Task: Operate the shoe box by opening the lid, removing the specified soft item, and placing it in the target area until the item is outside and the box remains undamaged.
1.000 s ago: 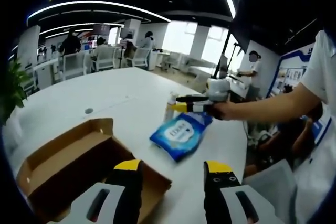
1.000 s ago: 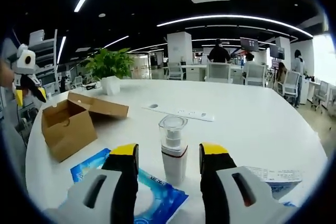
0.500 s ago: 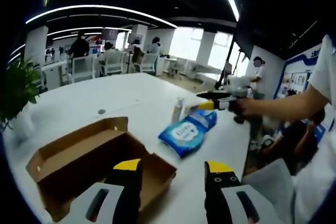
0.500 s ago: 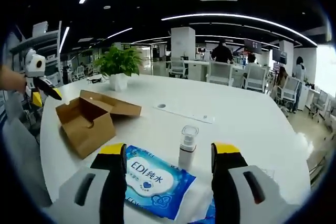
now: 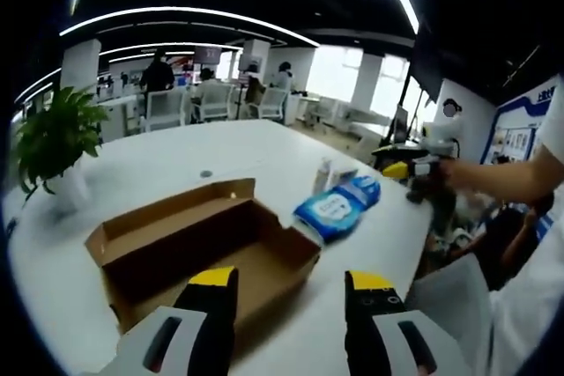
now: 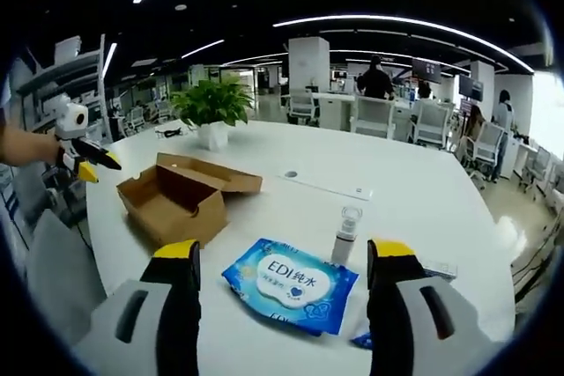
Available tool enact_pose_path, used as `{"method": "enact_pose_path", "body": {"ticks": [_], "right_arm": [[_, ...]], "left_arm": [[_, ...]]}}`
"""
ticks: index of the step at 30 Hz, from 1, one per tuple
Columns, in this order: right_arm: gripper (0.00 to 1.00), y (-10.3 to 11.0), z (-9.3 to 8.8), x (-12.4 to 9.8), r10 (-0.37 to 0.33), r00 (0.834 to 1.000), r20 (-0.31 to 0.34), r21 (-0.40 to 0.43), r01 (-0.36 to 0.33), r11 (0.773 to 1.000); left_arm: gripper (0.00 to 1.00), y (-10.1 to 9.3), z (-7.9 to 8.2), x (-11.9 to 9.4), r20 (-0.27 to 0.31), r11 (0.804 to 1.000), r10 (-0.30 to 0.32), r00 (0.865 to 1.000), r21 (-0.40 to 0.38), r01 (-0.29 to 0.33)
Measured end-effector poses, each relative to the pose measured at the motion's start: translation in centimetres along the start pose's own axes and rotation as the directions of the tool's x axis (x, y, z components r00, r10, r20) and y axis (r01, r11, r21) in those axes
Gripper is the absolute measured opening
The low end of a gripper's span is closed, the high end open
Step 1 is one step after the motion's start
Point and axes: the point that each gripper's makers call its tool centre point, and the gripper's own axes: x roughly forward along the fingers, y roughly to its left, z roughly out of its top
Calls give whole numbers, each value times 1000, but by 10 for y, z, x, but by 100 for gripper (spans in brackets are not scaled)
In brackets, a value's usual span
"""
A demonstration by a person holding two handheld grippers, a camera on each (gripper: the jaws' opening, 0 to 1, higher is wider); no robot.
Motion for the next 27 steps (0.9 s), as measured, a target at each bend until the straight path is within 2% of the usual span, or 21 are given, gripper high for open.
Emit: {"method": "enact_pose_path", "body": {"ticks": [3, 12, 17, 19, 27], "right_arm": [[78, 19, 8, -1, 18, 1000, 2, 0, -18, 1000], [78, 72, 22, 8, 81, 997, 11, -18, -81, 997], [77, 94, 26, 19, 112, 994, 14, -13, -112, 994], [76, 104, 27, 24, 126, 992, 10, -13, -126, 992], [73, 138, 36, 46, 174, 985, 7, -20, -174, 985]], "left_arm": [[49, 9, -5, -9, -3, 1000, 21, 1000, -13, -21], [50, 47, -21, -37, -37, 992, 105, 994, -64, -107], [49, 67, -33, -49, -73, 987, 146, 987, -50, -150], [49, 74, -40, -53, -95, 985, 155, 983, -61, -161], [49, 98, -61, -63, -111, 982, 165, 980, -73, -174]]}}
